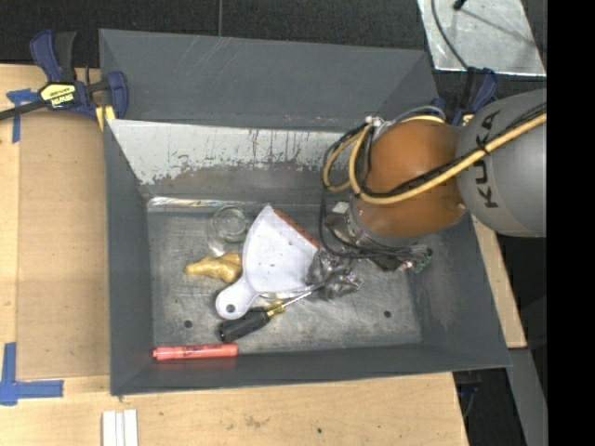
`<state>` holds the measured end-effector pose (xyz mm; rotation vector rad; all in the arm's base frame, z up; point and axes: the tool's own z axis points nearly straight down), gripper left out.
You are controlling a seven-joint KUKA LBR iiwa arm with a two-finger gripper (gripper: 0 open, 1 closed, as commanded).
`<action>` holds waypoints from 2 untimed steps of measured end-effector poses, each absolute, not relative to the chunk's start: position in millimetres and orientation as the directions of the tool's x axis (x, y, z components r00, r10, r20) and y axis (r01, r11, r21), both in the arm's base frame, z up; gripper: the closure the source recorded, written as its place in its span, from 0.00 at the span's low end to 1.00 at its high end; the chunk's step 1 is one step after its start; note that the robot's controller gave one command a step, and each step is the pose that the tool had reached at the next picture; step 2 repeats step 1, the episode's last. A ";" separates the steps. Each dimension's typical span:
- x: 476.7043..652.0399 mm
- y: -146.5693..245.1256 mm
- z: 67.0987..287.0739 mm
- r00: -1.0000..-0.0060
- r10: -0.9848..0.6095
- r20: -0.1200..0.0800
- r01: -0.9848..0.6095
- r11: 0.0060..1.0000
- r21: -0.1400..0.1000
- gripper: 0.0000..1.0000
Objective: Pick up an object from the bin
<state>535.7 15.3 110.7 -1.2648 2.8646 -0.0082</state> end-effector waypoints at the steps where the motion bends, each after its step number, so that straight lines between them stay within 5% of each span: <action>1: 549.8 -56.8 164.1 -0.759 -0.652 -0.003 -0.652 0.759 -0.003 1.00; 2: 549.8 -56.8 164.1 -0.759 -0.652 -0.003 -0.652 0.759 -0.003 1.00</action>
Offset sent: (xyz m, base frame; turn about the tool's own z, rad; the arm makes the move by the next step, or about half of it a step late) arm 0.0000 0.0000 0.0000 0.0000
